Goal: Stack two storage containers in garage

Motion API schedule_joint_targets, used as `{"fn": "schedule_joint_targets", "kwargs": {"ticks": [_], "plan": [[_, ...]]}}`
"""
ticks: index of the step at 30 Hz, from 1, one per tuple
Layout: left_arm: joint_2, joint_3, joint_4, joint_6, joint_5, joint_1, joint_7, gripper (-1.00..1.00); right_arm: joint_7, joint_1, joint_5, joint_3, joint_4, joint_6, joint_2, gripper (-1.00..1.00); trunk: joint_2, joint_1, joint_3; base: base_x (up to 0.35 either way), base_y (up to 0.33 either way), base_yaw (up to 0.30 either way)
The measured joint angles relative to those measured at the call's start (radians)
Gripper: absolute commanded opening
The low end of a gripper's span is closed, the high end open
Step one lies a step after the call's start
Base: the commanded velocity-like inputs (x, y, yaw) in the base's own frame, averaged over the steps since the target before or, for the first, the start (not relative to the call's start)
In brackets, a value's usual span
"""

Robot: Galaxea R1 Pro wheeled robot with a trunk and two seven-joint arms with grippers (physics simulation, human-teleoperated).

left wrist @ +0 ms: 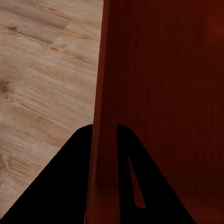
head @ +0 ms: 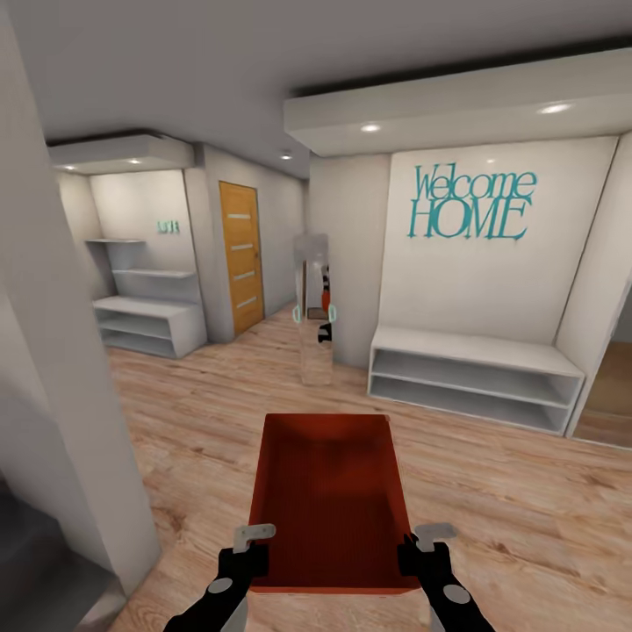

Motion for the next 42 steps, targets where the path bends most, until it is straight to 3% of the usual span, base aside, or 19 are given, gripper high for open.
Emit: {"fn": "schedule_joint_targets", "kwargs": {"ticks": [7, 21, 42], "plan": [[0.001, -0.001, 0.0, 0.001, 0.0, 0.0, -0.001, -1.0, 0.0, 0.0, 0.0, 0.0, 0.0, 0.0, 0.001, -1.0, 0.0, 0.0, 0.0, 0.325, -0.085, 0.228], [0.002, -0.001, 0.0, 0.001, -0.001, 0.0, -0.002, -1.0, 0.0, 0.001, 0.0, 0.0, 0.0, 0.001, 0.001, -1.0, 0.0, 0.0, 0.0, 0.311, -0.177, 0.009], [0.002, -0.004, -0.001, 0.002, 0.001, 0.0, -0.001, -1.0, 0.0, 0.001, -0.001, 0.0, 0.0, 0.0, 0.001, -1.0, 0.0, 0.0, 0.0, 0.326, -0.007, 0.0]]}}
